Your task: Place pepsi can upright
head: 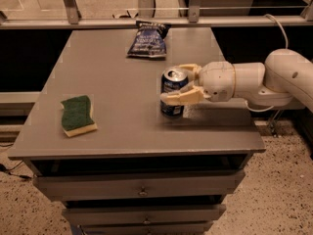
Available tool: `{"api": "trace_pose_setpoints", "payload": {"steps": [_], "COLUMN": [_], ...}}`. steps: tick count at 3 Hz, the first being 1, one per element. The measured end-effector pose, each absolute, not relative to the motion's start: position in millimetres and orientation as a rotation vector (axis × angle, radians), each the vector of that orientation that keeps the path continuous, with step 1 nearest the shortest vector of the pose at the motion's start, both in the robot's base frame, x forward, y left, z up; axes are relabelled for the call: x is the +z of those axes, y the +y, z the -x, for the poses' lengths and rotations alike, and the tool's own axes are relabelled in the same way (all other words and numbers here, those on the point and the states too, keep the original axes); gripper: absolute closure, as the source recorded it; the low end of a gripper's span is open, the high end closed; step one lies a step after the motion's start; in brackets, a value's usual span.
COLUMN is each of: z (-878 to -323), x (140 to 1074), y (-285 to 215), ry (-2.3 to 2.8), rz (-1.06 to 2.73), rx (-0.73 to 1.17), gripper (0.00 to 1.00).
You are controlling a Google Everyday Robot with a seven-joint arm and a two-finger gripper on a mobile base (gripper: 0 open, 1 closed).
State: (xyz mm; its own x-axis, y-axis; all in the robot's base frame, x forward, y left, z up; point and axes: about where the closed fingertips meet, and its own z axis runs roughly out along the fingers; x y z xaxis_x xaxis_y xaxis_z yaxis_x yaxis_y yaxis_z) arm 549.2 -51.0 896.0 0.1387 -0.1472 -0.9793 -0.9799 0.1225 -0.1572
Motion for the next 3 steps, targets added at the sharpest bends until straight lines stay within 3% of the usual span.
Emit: {"api": "trace_pose_setpoints", "payload": {"steps": [1,2,3], "z": [-548.5,-546.8,-542.8], "x": [892.8,892.4,895.0], "y": [-51.2,-55.8,-69.9], "ry": [1.259,1.263,1.271], "rz": [1.281,1.285,1.287], "rx": [0.943,0.941,0.914], "gripper": [0.1,0.0,0.0]}}
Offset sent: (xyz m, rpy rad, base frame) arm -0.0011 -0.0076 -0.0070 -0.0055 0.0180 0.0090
